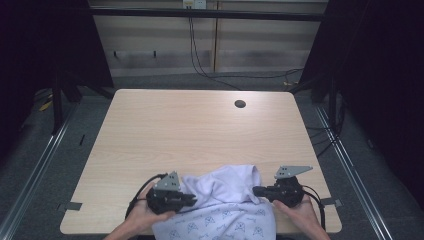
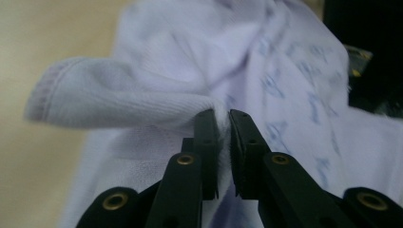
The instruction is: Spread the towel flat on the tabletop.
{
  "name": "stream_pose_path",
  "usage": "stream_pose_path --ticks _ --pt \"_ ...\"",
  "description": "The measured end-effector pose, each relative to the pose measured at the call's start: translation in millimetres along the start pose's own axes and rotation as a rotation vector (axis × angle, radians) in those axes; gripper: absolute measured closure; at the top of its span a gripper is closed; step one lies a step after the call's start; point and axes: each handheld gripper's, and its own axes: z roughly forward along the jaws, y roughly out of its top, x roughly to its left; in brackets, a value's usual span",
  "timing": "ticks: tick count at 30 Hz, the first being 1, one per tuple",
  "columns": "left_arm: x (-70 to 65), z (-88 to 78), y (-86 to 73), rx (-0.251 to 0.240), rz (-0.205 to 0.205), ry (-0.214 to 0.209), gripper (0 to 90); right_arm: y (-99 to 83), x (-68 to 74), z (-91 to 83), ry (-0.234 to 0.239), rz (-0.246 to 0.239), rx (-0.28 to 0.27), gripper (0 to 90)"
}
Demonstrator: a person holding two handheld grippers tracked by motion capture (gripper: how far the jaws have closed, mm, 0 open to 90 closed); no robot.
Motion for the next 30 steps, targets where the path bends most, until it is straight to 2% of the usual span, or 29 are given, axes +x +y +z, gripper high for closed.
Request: stream_pose_path --ticks 1,3,6,10,11,12,13,14,15,16,18,19,20,21,22,23,25,27,28,29,30 --pt "-2.2 3.1 -3.5 0.018 -0.008 -0.031 78.4 0.1 -0.2 0.3 -0.002 0.007 0.003 88.4" --pt "-2.9 0.4 -5.5 0.011 -0.014 -0.067 72.0 0.3 -1.9 1.1 -0.004 0.006 0.002 88.4" --pt "4.2 -14.4 -7.6 -0.036 -0.033 -0.067 68.4 -0.3 -2.9 0.0 -0.007 0.005 -0.001 88.3" --pt "25.6 -38.1 -12.7 -0.114 -0.084 0.005 69.8 -1.8 -4.3 -0.8 -0.01 0.014 -0.001 88.0" --pt "36.1 -45.3 -13.3 -0.154 -0.106 0.039 72.6 -1.6 -4.5 -1.2 -0.012 0.014 -0.004 87.9" --pt "36.1 -45.3 -13.3 -0.154 -0.106 0.039 74.0 -1.6 -4.5 -1.2 -0.012 0.014 -0.004 87.9" --pt "48.7 -49.5 -14.9 -0.162 -0.13 0.087 74.1 -1.0 -4.5 -2.1 -0.014 0.016 -0.004 87.9" --pt "48.7 -49.5 -14.9 -0.162 -0.13 0.087 74.0 -1.0 -4.5 -2.1 -0.014 0.016 -0.004 87.9" --pt "59.6 -45.8 -17.5 -0.146 -0.155 0.132 72.4 -0.6 -4.6 -2.0 -0.012 0.019 -0.008 87.7" --pt "59.6 -45.8 -17.5 -0.146 -0.155 0.132 71.2 -0.6 -4.8 -1.4 -0.01 0.018 -0.006 87.5" --pt "62.6 -33.9 -16.8 -0.099 -0.15 0.132 69.5 -0.6 -5.3 -0.6 -0.01 0.012 -0.007 87.4" --pt "61.0 -27.3 -14.9 -0.092 -0.141 0.116 61.0 -0.4 -4.7 0.1 -0.007 0.021 0.002 87.4" --pt "58.4 -23.1 -12.4 -0.089 -0.133 0.105 61.0 -0.4 -4.7 0.1 -0.007 0.021 0.002 87.4" --pt "54.6 -18.4 -8.0 -0.084 -0.111 0.091 54.5 -0.5 -4.6 -0.1 -0.006 0.019 -0.002 87.4" --pt "49.5 -13.9 -1.7 -0.087 -0.092 0.084 54.5 -0.5 -4.6 -0.1 -0.006 0.019 -0.002 87.4" --pt "46.1 -9.5 3.9 -0.103 -0.088 0.065 51.9 -0.5 -4.6 -0.5 -0.007 0.016 -0.004 87.4" --pt "42.9 -1.1 10.7 -0.093 -0.087 0.048 46.6 -0.7 -4.8 -1.3 -0.008 0.016 -0.009 87.2" --pt "36.2 10.8 15.8 -0.052 -0.046 0.014 48.2 -1.1 -4.2 -2.5 -0.008 0.01 -0.013 87.1" --pt "36.2 10.8 15.8 -0.052 -0.046 0.014 48.3 -1.1 -4.2 -2.5 -0.008 0.01 -0.013 87.1" --pt "31.9 13.4 16.8 -0.042 -0.032 -0.009 48.4 -1.8 -4.0 -3.5 -0.009 0.01 -0.017 87.1" --pt "28.8 14.4 17.3 -0.04 -0.021 -0.009 48.4 -1.8 -4.0 -3.5 -0.009 0.01 -0.017 87.1"
